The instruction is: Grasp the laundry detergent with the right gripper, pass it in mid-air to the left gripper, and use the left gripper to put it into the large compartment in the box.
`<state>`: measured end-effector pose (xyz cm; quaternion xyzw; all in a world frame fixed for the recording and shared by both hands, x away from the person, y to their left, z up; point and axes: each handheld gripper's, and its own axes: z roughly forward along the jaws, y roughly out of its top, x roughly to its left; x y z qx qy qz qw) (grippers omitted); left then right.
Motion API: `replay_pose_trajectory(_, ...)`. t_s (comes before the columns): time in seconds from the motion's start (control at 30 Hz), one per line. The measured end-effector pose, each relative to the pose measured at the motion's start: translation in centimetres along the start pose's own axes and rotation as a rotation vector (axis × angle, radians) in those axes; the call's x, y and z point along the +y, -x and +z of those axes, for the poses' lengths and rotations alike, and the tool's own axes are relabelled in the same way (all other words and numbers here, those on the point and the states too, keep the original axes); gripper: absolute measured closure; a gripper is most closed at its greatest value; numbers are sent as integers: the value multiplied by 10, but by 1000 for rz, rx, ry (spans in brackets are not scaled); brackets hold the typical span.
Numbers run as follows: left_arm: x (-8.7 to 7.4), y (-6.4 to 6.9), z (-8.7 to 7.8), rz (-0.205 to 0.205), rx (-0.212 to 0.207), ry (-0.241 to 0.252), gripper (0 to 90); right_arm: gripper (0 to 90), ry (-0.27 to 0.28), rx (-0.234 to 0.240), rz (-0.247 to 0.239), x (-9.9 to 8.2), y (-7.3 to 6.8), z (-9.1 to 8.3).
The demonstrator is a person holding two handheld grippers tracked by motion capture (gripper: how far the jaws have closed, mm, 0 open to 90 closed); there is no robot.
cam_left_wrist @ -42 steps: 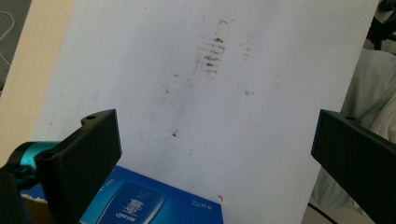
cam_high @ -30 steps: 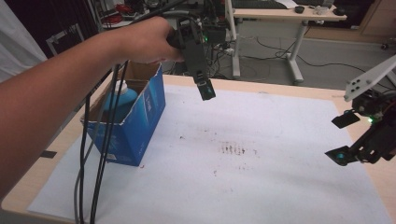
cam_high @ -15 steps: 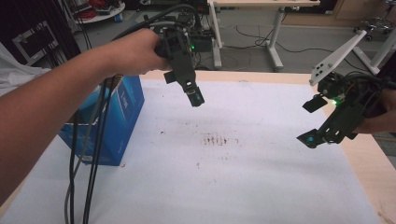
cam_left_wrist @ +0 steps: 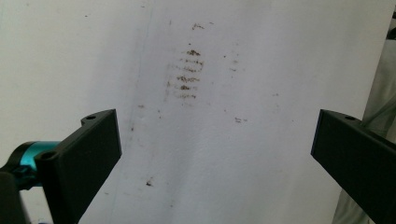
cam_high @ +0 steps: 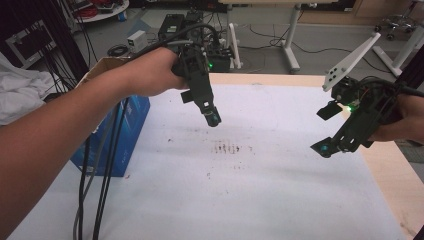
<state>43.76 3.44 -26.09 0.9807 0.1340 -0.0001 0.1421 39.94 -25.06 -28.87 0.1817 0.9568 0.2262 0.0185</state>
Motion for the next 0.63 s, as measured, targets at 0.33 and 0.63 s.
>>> replay_pose_trajectory(0.33,1,0,3,6,-7,-3,16,16,-1,5,1,0,1,3)
replay_pose_trajectory(0.63,-1,-2,3,-1,-11,2,16,16,7,5,3,-1,1,3)
